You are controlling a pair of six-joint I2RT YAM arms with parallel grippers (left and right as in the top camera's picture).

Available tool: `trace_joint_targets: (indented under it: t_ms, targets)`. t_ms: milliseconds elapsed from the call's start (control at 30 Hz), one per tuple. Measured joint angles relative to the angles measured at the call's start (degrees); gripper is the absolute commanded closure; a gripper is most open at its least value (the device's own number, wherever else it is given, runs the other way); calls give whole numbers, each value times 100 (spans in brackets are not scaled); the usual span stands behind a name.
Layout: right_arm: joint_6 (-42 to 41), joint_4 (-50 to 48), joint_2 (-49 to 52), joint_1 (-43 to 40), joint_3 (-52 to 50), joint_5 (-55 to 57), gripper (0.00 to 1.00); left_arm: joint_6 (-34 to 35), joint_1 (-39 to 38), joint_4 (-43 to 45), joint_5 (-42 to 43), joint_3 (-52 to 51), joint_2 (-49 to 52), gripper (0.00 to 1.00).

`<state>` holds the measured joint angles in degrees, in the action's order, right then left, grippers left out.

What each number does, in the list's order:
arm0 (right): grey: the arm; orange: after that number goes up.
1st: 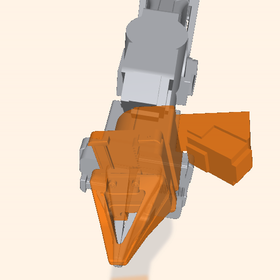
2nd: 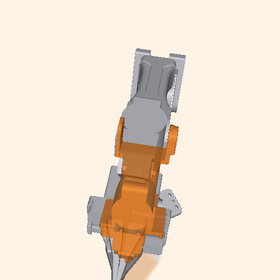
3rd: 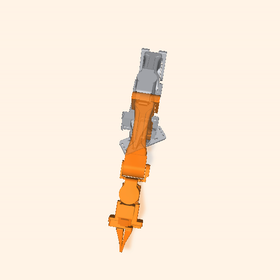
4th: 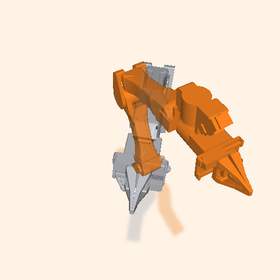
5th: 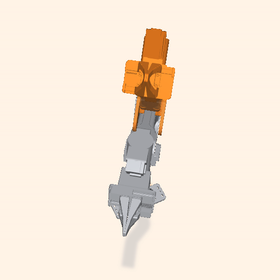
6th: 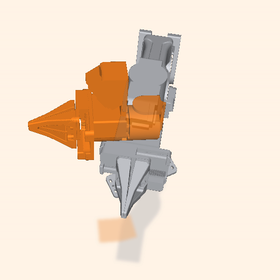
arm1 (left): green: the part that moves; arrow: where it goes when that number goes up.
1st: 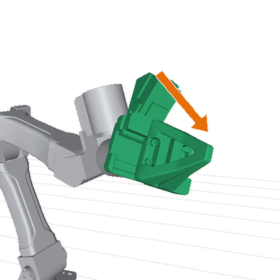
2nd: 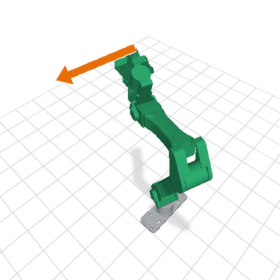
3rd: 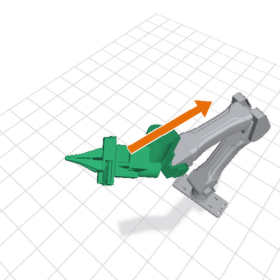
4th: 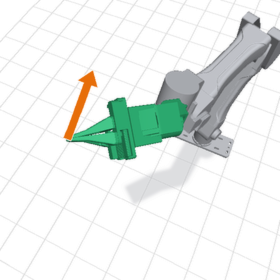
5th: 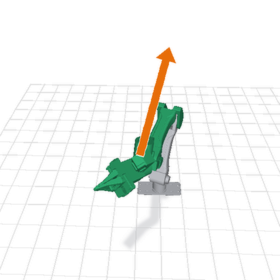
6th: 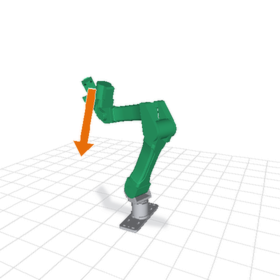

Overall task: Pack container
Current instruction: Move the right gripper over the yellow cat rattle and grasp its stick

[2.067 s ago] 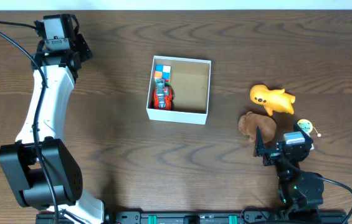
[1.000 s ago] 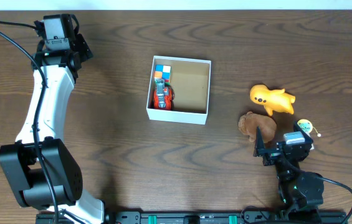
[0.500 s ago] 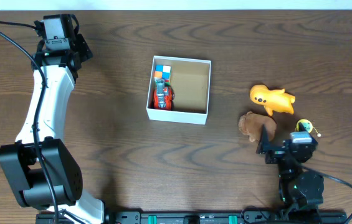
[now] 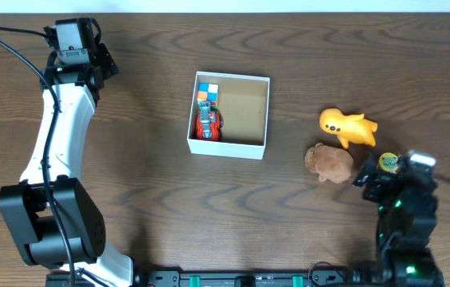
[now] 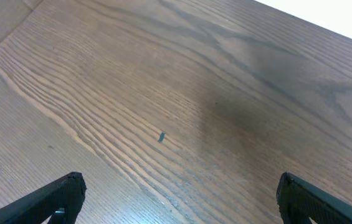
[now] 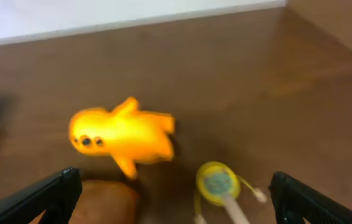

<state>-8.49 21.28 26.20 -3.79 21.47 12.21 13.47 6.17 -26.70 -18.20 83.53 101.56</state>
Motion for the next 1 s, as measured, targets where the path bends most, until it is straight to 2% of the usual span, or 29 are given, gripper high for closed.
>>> trace_joint_targets:
  t_ms: [200, 467, 700, 1000]
  targets:
    - [498, 1561, 1484, -562, 1462, -166, 1, 0, 0, 2, 0, 0, 0, 2]
    - [1665, 2420, 3034, -1276, 2452, -964, 1, 0, 0, 0, 0, 0, 0, 2]
    - [2924, 2496, 4094, -1648, 2538, -1749, 1, 0, 0, 2, 0, 0, 0, 2]
    - [3316, 1899, 4253, -1679, 2542, -1814, 1, 0, 0, 2, 0, 0, 0, 2]
